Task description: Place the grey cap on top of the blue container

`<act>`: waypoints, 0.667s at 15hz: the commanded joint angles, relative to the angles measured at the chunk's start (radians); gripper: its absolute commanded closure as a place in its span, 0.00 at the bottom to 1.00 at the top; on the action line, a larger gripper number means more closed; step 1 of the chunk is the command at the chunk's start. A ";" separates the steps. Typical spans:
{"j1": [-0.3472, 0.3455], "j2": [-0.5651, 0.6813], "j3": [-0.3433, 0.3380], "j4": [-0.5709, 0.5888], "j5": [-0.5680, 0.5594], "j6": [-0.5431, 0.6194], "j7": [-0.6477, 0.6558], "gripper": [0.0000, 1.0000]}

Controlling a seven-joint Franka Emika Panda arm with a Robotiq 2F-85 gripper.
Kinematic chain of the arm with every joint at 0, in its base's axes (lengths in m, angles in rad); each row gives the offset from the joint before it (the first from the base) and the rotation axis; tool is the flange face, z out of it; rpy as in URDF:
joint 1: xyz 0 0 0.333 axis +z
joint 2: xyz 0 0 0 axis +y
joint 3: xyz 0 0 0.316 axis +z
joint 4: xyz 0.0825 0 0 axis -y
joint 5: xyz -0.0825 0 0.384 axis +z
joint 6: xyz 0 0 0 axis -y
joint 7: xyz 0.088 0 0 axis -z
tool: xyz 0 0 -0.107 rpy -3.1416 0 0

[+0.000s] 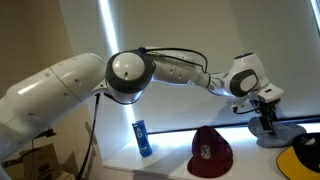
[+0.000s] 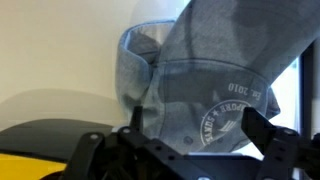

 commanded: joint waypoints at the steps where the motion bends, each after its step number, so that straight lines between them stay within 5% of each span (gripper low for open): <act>1: -0.006 0.013 0.005 0.015 0.001 -0.006 0.003 0.00; 4: -0.013 0.029 0.008 0.040 0.002 -0.014 0.008 0.00; 9: -0.029 0.113 -0.045 0.130 -0.056 -0.047 0.234 0.00; 10: -0.014 0.070 -0.031 0.065 -0.035 -0.015 0.164 0.00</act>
